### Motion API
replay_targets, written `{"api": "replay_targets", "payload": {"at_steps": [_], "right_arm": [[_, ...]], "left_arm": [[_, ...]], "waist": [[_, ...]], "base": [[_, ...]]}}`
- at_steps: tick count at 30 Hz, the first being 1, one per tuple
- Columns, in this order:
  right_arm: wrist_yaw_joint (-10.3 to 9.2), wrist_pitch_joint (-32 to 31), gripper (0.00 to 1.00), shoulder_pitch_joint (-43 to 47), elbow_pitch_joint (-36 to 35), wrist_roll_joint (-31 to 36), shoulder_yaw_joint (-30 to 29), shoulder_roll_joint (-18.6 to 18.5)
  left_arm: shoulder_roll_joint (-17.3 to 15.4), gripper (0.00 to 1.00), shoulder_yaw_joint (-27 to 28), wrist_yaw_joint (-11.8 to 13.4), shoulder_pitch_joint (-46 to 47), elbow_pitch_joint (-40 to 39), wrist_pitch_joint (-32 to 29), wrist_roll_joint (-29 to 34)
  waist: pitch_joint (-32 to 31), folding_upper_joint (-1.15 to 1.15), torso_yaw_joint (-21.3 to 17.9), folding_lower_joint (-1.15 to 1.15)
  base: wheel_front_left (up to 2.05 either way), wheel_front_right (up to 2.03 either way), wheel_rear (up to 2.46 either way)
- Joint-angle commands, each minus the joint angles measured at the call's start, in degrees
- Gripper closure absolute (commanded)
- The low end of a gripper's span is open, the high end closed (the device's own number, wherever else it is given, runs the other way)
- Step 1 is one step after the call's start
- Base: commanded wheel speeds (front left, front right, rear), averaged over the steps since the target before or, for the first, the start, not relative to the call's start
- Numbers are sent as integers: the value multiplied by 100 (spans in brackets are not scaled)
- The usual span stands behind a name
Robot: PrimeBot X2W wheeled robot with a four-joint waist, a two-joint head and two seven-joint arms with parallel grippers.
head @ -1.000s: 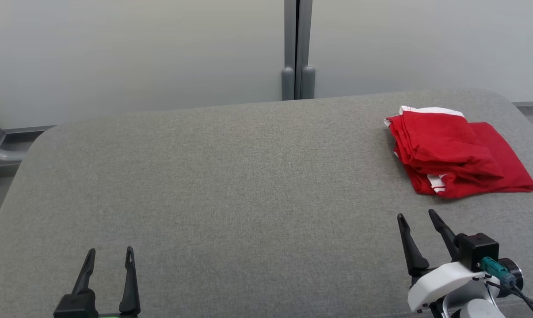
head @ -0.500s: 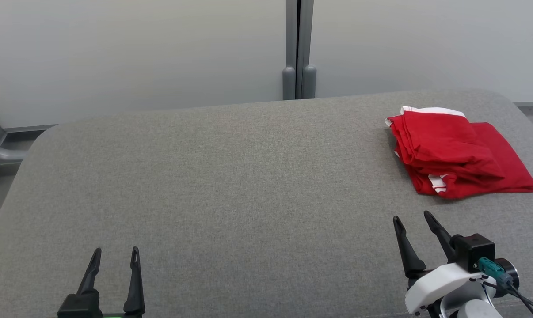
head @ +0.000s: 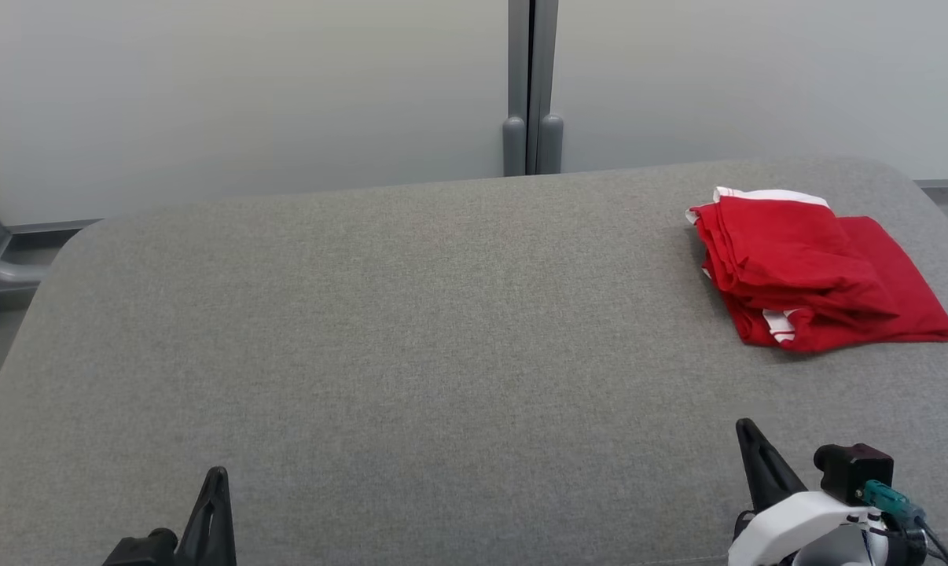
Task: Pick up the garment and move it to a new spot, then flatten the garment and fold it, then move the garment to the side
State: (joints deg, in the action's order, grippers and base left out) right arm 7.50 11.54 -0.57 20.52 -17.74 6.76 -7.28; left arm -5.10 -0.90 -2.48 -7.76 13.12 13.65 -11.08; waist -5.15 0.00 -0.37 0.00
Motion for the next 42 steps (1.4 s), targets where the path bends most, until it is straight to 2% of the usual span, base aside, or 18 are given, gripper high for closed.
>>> {"api": "replay_targets", "payload": {"at_steps": [1, 20, 42], "right_arm": [[0, -100, 100, -157, -113, -300, -142, -5], [0, -843, 100, -284, -252, -2143, -844, 110], [0, -1471, 100, -395, -358, -3679, -1438, 204]], "left_arm": [[-20, 100, -19, -29, 192, -78, -24, -337], [42, 100, -223, -158, 593, 11, -232, -2434], [98, 100, -376, -265, 941, 98, -427, -4186]], "waist": [[9, 0, 1, 0], [107, 0, 7, 0], [208, 0, 13, 0]], "base": [[0, 0, 0], [0, 0, 0], [0, 0, 0]]}}
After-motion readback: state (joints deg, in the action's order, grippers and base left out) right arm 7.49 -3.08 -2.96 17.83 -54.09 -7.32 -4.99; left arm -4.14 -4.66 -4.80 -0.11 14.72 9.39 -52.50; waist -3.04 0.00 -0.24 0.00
